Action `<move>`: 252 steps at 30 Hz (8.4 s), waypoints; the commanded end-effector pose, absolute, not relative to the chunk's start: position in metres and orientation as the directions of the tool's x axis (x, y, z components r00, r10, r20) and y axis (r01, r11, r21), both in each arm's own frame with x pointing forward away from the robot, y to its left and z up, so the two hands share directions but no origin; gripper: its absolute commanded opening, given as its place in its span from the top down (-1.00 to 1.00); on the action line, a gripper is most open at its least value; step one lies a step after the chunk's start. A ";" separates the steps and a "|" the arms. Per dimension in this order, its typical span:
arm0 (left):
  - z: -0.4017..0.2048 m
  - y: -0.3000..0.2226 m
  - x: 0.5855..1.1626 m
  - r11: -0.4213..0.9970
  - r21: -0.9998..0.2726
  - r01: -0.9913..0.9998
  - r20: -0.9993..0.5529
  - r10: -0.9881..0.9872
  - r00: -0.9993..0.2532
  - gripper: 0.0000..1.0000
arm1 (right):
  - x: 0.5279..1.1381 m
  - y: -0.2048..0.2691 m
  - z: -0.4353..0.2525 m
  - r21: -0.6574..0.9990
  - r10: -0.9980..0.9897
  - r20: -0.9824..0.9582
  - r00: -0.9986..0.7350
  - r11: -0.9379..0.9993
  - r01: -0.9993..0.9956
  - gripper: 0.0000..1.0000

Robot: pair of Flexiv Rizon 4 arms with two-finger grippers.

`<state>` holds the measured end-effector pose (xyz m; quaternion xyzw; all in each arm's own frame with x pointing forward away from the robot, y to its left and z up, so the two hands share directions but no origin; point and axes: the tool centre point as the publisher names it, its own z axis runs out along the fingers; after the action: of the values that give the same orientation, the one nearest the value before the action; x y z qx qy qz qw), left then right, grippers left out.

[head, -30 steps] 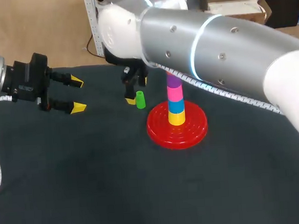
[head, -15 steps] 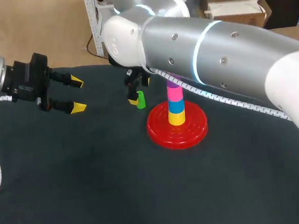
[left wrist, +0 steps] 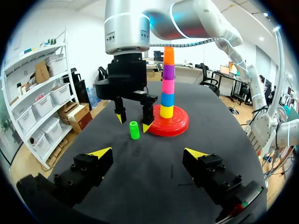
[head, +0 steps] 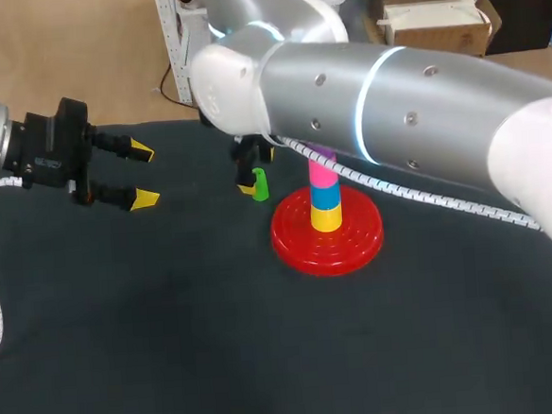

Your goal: Pick up and stack the cylinders on the red base in this order: pink,purple,orange,green

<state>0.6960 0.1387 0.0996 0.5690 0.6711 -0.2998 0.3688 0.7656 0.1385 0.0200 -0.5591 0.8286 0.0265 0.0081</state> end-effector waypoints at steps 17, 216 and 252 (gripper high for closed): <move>0.099 0.140 0.695 0.172 0.019 0.985 -0.837 0.541 -0.079 -1.00 | 0.770 0.136 0.039 -0.025 -0.934 -0.059 -0.351 0.353 -0.935 1.00; 0.099 0.140 0.695 0.172 0.019 0.985 -0.837 0.541 -0.079 -1.00 | 0.669 0.040 0.247 0.169 -0.952 -0.008 -0.306 0.301 -0.939 1.00; 0.099 0.140 0.695 0.172 0.019 0.985 -0.837 0.541 -0.079 -1.00 | 0.673 0.042 0.264 0.353 -0.964 -0.027 -0.264 0.238 -0.905 1.00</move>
<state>0.6960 0.1387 0.0996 0.5690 0.6711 -0.2998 0.3688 0.6663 0.0383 0.2701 -0.5983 0.7849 0.1400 -0.0796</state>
